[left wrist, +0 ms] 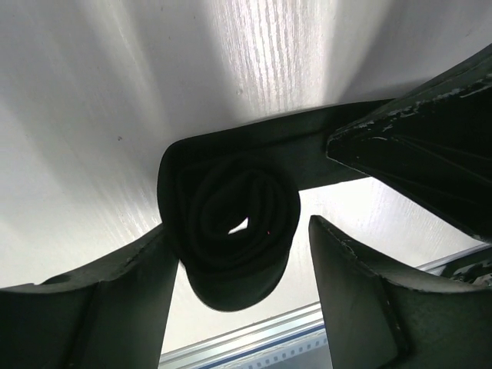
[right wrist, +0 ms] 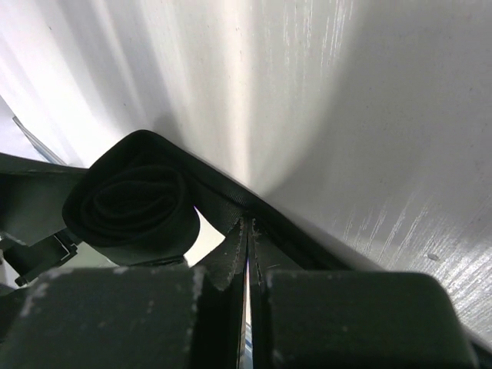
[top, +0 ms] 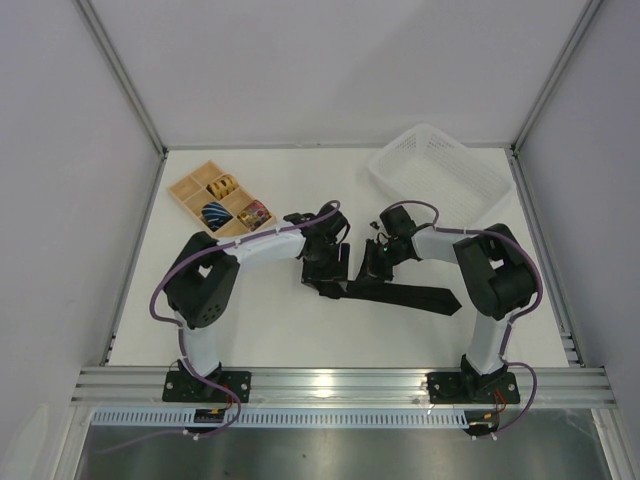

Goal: Roll the ties
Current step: Roll the tie

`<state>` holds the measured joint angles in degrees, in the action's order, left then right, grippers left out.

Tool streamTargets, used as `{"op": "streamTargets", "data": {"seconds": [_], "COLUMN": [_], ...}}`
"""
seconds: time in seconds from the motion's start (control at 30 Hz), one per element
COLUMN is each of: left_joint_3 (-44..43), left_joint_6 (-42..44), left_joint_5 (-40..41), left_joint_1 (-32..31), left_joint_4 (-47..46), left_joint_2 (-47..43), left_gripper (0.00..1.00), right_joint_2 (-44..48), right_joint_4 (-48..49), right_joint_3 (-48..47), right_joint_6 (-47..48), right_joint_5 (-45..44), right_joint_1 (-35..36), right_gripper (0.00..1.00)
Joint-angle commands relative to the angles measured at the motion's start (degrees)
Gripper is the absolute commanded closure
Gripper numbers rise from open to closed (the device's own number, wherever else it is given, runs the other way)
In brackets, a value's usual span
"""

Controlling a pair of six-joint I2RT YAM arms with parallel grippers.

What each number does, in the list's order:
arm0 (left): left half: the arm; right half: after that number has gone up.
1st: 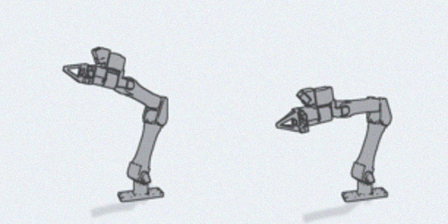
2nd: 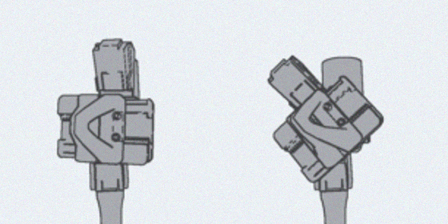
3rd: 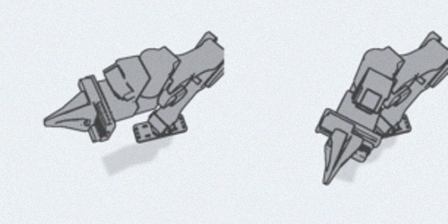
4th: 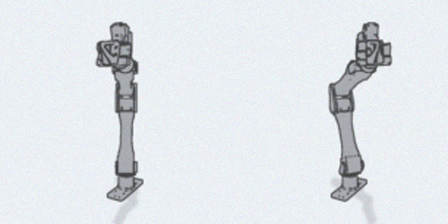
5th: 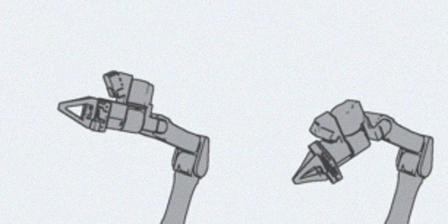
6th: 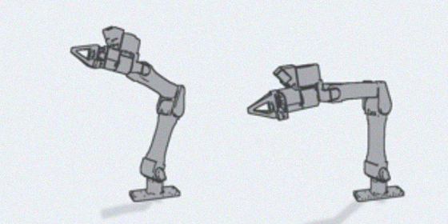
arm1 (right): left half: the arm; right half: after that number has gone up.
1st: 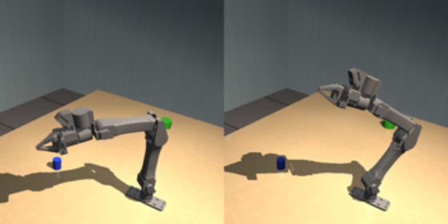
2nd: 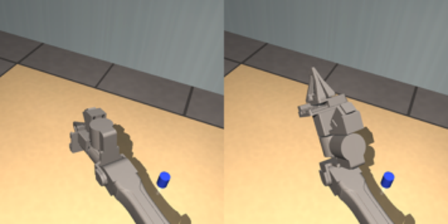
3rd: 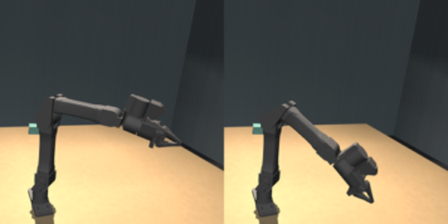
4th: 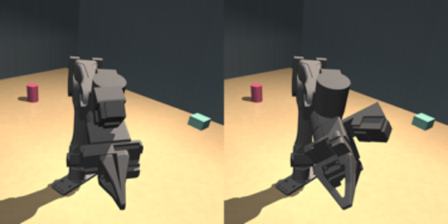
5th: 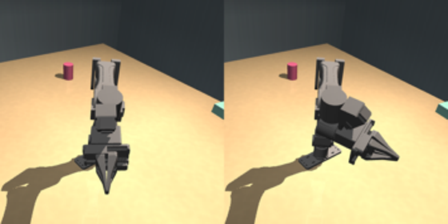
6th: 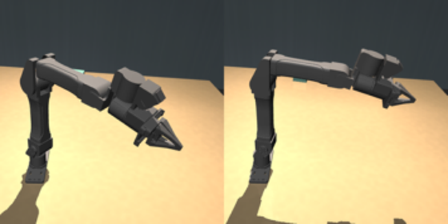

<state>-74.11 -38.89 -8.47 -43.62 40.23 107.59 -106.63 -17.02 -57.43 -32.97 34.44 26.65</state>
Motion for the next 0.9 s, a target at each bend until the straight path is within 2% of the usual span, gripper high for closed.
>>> {"op": "streamTargets", "data": {"seconds": [0.0,0.17,0.47,0.53,0.6,0.63,0.7,0.73,0.8,0.83,0.87], "left_joint_3": [-4.20,-4.47,-4.21,-4.29,-4.47,-4.38,-4.21,-4.12,-4.12,-3.94,-3.24], "left_joint_6": [1.63,0.75,0.66,0.75,0.92,0.84,0.84,0.92,1.10,1.10,1.10], "left_joint_5": [1.17,1.09,1.26,1.35,1.26,1.00,0.91,1.09,1.17,1.78,1.96], "left_joint_1": [-0.15,-0.24,-0.15,-0.15,-0.07,0.11,0.46,0.55,0.81,1.16,1.34], "left_joint_4": [1.42,1.96,2.22,2.14,2.22,2.14,1.87,1.87,2.22,2.31,2.31], "left_joint_2": [-1.16,-0.80,0.51,0.86,1.74,1.92,1.92,1.92,1.22,0.78,0.17], "left_gripper": [0.28,0.32,0.31,0.34,0.43,0.53,0.62,0.74,0.86,0.97,0.99], "right_joint_2": [-0.95,-1.04,-0.25,-0.25,-0.25,-0.33,-0.51,-0.51,-0.68,-0.77,-0.77], "right_joint_4": [1.90,1.81,1.02,1.02,0.84,0.84,0.75,0.58,0.05,-0.21,-0.56], "right_joint_3": [0.12,-0.23,-0.84,-0.93,-0.93,-1.02,-0.93,-0.93,-0.93,-0.93,-0.84], "right_joint_6": [0.01,0.19,0.72,0.72,0.98,1.07,1.33,1.59,1.94,2.12,2.47], "right_joint_5": [-0.16,0.11,0.28,0.37,0.37,0.37,0.37,0.28,-0.33,-0.60,-1.29], "right_joint_1": [-0.20,-0.02,-0.02,-0.02,0.06,0.06,-0.02,0.06,-0.02,-0.11,-0.11], "right_gripper": [1.00,1.00,1.00,1.00,1.00,1.00,1.00,1.00,1.00,1.00,1.00]}}
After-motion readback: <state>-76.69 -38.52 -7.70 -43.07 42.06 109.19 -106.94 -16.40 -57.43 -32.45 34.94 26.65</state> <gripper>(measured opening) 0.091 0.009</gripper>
